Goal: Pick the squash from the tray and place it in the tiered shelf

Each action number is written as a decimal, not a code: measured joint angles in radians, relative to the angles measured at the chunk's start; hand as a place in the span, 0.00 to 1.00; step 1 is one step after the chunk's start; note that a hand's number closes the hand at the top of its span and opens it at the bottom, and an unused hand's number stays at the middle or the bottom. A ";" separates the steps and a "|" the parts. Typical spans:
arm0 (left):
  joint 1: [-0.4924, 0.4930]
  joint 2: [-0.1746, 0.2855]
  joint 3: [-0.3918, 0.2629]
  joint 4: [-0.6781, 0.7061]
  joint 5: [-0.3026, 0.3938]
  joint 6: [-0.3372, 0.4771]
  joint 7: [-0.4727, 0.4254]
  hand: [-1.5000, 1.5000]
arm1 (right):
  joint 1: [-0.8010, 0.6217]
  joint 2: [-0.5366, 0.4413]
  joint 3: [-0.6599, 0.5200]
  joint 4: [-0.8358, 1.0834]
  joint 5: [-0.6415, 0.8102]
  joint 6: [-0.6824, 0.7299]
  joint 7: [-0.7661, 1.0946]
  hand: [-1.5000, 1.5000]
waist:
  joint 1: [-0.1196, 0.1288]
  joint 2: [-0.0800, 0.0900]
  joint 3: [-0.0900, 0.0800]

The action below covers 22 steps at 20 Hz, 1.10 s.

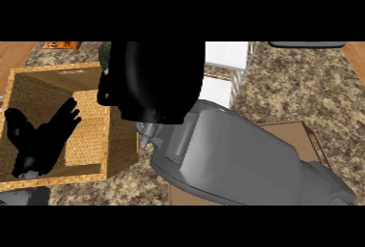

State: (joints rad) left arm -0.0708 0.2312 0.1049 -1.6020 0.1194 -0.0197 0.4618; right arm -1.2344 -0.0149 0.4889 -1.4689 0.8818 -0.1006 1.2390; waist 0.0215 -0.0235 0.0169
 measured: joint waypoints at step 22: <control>0.016 -0.033 0.038 -0.022 -0.034 -0.032 -0.037 0.50 | -0.301 -0.041 -0.396 0.450 -0.022 0.137 -0.173 1.00 | -0.007 0.019 0.005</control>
State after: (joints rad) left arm -0.0551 0.1981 0.1427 -1.6239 0.0854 -0.0519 0.4247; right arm -1.5354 -0.0563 0.0934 -1.0193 0.8595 0.0366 1.0658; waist 0.0150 -0.0041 0.0216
